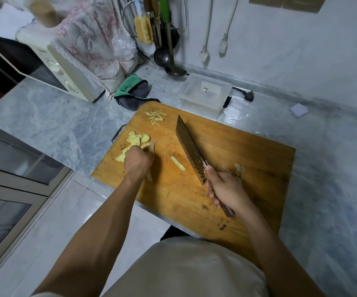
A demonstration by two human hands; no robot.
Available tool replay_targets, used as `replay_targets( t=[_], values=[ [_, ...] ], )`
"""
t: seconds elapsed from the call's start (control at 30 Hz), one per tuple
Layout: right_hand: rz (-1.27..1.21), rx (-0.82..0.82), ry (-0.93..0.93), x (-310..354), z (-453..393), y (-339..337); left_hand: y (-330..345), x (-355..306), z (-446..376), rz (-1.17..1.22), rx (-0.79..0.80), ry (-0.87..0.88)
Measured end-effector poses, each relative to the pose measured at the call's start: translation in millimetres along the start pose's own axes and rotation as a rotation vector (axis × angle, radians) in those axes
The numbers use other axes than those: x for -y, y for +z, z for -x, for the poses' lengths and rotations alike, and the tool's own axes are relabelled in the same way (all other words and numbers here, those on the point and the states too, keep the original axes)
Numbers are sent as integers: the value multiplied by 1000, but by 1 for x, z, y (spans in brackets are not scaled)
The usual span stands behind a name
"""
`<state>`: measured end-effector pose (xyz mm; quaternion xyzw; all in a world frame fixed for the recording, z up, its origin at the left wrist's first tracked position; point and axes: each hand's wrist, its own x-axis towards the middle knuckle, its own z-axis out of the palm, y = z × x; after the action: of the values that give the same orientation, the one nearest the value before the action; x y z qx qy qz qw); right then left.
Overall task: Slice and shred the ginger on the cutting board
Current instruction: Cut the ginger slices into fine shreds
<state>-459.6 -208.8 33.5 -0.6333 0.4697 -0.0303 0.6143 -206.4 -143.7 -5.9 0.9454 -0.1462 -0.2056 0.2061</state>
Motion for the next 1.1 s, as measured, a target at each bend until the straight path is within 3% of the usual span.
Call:
replay_targets(
  t=[0.27, 0.43, 0.6, 0.7, 0.8, 0.93, 1.03, 1.1],
  values=[
    [-22, 11, 5, 0, 0, 1, -12, -9, 6, -297, 12, 219],
    [-27, 10, 7, 0, 0, 0, -21, -8, 4, -158, -6, 186],
    [-37, 9, 6, -1, -2, -1, -44, 2, 10, -171, -20, 156],
    [-46, 7, -3, -3, -2, 1, -59, 13, 17, -181, -132, 129],
    [-53, 5, -2, -3, -2, 1, -65, 24, 25, 56, -180, 106],
    [-61, 7, 6, -2, -2, 1, -34, 13, 59, 480, 88, -78],
    [-54, 15, 10, -2, -2, 0, 3, -2, 79, 625, 272, -184],
    [-41, 19, 9, -2, -2, 0, 19, -11, 86, 680, 300, -214]
  ],
)
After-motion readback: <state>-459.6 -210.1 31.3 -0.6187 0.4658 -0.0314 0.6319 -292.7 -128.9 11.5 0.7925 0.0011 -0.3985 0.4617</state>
